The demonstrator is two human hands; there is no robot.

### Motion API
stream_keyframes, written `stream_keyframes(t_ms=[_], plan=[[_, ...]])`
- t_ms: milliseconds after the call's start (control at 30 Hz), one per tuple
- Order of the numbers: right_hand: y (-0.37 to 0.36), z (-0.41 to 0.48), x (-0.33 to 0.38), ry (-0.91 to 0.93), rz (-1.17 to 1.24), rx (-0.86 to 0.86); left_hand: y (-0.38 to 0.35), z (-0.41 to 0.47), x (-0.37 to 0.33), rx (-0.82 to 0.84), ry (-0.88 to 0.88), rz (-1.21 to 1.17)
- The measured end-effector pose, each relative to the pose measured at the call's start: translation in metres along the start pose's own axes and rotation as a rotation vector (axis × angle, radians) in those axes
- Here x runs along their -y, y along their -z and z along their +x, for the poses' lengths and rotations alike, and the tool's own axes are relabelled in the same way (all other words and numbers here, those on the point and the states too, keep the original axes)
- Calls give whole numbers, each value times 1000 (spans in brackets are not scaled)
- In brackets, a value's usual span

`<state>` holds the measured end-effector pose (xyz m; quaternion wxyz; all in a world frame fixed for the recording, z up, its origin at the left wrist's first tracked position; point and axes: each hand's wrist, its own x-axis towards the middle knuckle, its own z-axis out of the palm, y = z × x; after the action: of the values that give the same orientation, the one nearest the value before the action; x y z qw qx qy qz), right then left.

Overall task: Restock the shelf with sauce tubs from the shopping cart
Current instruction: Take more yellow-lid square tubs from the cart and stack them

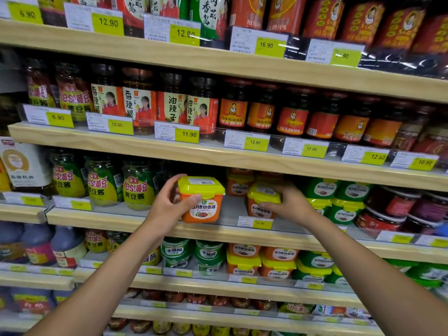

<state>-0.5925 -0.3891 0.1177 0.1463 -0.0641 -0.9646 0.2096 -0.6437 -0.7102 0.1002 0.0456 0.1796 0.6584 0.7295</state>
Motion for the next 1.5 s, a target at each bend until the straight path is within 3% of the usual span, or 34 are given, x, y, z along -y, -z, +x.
stream_keyframes(t_ms=[267,400,833,1200,1500], plan=[[1,-11,-9,269,-334,-15,-18,23,4,45,-10,33],[8,-13,-9,250,-383,-24,-24,36,7,65,2,89],[-3,-18,-23,301,-364,-140,-63,75,12,157,-86,423],[-14,-19,-33,224,-266,-195,-63,90,26,310,7,589],[-14,-24,-39,237,-308,-252,-58,88,27,333,-132,754]])
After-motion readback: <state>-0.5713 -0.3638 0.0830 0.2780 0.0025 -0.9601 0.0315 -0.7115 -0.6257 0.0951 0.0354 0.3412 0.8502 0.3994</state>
